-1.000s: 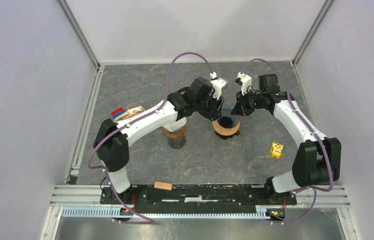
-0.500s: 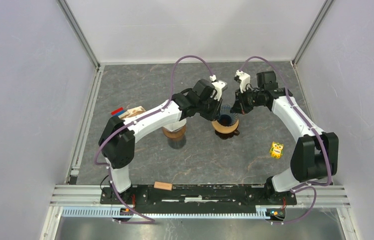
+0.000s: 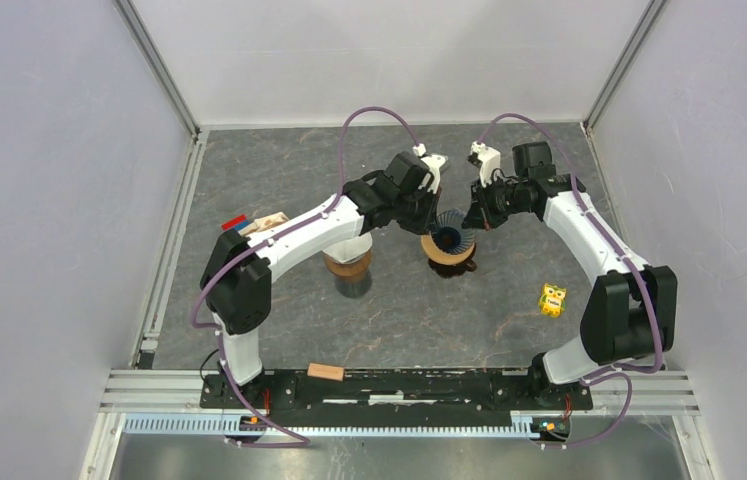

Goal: Place the coffee filter in the dripper
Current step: Place the coffee dripper in the dripper holder.

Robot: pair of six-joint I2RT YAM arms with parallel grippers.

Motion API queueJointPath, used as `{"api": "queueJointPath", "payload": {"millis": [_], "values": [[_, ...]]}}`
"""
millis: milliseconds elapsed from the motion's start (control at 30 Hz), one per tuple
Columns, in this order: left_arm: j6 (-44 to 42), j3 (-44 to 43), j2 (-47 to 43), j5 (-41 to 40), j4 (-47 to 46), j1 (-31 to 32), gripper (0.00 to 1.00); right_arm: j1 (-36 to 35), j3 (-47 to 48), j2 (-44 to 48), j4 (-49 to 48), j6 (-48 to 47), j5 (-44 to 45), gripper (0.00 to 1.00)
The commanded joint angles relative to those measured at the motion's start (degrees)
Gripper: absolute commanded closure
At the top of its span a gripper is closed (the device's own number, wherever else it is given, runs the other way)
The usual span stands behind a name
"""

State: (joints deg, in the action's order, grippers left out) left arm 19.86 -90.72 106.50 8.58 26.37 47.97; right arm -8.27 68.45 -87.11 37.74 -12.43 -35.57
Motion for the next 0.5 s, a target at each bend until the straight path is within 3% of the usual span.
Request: {"api": "queueJointPath", "payload": {"millis": [0,467], "values": [[1.75,-2.49,0.99,6.43,2.43,1.31,0.98,-0.16,1.76,1.02,-0.17,-3.22,2.32,1.0],[7.51,-2.8,0.9,10.64,2.9,1.14,0.98,-0.09,2.09,1.98,0.11,-4.16,-0.39,1.0]]}}
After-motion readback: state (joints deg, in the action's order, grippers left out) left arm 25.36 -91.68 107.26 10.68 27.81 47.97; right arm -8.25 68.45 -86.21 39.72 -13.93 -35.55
